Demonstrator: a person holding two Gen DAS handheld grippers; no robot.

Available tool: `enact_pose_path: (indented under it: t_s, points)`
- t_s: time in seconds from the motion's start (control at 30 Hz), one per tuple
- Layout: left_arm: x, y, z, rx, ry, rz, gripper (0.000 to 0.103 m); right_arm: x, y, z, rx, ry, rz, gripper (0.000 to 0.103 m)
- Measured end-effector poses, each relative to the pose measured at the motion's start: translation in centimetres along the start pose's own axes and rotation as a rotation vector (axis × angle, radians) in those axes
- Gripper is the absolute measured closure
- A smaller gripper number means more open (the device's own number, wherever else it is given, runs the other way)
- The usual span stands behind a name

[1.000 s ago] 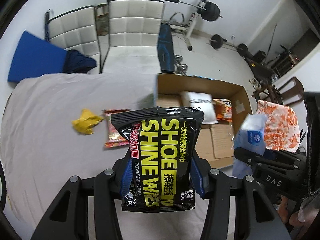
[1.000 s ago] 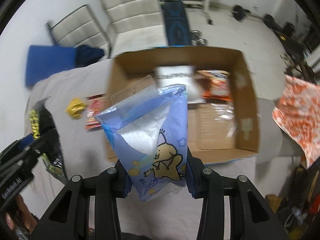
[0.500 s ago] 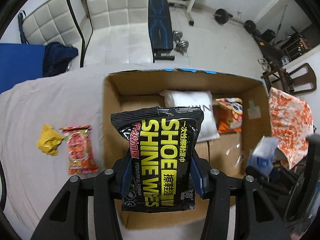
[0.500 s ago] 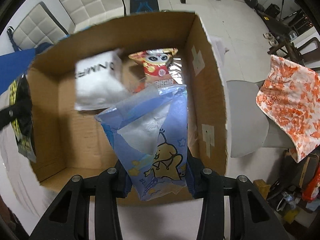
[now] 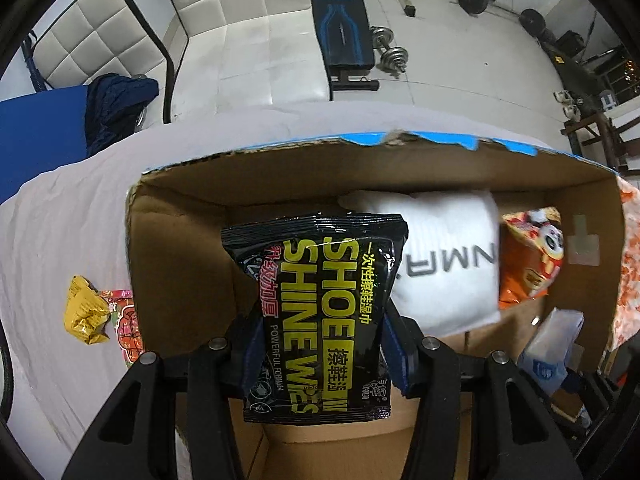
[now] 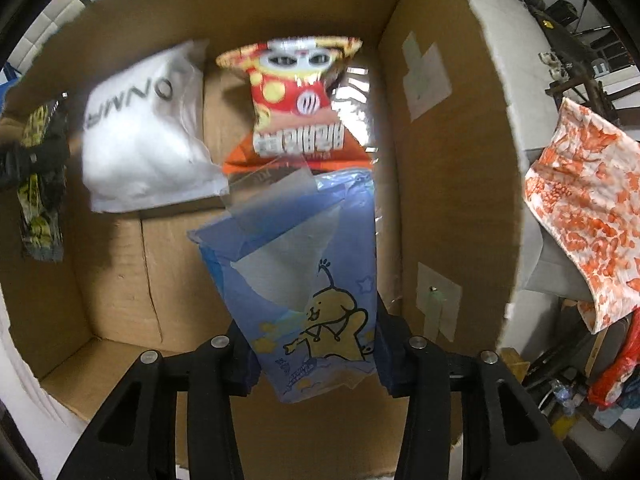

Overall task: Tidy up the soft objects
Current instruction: 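Open both tools to release the packets into the box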

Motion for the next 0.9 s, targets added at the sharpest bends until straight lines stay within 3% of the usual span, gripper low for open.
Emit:
enact_pose_path:
  t_s: [0.27,0.4,0.63,0.7,0.9]
  points:
    - [0.1,0.6,0.0,0.019,-0.011,0.019,0.051,0.1,2.0,0.7,0.003,-0.022,0.036,0.043]
    - [0.3,0.0,-0.1,0.026,-0.004,-0.013,0.038,0.0,2.1,1.8,0.016,-0.031,0.038,0.027]
    - [0.6,-1.9,0.5,0.021,-0.012,-0.068,0.012,0.1,0.8,3.6,0.017,-0.025,0.01,0.016]
    - [0.6,-2.4,0.6,0.02,-0.011,-0.079,0.008,0.2,0.3,3.9,0.017,-0.022,-0.006,0.004]
    - [-0.9,-4.2,0.7,0.03,-0.009,-0.12,0.002,-0.3,-2.4,3.1,0.05,0.012,-0.061,0.0]
Point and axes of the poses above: each gripper's, at about its wrist camera, not at the fingertips, and y roughly the way its jaws point, z to its left, x to its top, the point moved 7 cm from there along y, roughly the way its jaws point, and after that the axes turned 5 degrees about y, right-handed, at the moved point
